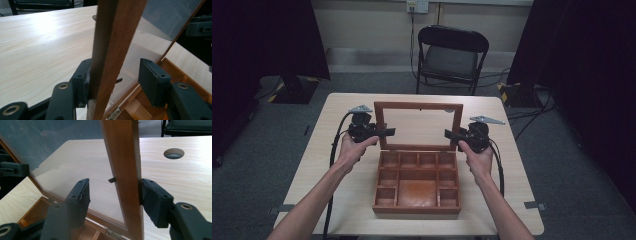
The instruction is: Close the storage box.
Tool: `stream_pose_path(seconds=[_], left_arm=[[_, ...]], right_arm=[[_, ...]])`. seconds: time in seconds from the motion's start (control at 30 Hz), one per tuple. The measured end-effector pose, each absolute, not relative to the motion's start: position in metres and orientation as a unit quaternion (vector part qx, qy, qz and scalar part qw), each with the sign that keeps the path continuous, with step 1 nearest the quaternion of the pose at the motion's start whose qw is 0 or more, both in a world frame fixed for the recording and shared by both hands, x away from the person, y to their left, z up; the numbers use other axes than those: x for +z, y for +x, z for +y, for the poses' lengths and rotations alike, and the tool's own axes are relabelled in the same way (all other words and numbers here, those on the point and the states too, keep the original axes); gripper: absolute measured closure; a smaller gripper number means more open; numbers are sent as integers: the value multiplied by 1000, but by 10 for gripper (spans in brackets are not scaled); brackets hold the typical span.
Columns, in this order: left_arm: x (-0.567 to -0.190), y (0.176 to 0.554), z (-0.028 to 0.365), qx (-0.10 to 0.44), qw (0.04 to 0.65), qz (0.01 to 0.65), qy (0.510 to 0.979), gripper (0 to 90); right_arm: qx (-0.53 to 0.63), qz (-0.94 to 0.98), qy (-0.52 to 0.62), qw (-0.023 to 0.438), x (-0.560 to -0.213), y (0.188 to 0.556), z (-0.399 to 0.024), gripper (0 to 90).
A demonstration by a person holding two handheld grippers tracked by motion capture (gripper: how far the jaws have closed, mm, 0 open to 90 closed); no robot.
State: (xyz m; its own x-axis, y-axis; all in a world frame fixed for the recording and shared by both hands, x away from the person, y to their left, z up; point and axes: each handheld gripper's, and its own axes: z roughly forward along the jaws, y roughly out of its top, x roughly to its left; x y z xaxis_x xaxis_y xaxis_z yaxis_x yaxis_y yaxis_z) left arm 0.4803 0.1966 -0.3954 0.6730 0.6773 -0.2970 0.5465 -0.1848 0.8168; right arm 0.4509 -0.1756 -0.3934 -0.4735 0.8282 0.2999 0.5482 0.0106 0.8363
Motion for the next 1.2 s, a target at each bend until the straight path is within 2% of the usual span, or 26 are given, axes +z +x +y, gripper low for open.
stream_pose_path(seconds=[0.37, 0.8, 1.07, 1.2], left_arm=[[-394, 467, 196, 88, 496, 383, 774, 448], [-394, 460, 199, 73, 509, 379, 769, 434], [-392, 457, 205, 61, 522, 390, 756, 405], [-391, 453, 207, 67, 523, 383, 759, 436]], right_arm=[[505, 700, 487, 132, -392, 443, -179, 420], [511, 704, 479, 116, -390, 438, -181, 389], [515, 703, 479, 106, -391, 437, -184, 400], [516, 704, 477, 103, -391, 437, -183, 378]])
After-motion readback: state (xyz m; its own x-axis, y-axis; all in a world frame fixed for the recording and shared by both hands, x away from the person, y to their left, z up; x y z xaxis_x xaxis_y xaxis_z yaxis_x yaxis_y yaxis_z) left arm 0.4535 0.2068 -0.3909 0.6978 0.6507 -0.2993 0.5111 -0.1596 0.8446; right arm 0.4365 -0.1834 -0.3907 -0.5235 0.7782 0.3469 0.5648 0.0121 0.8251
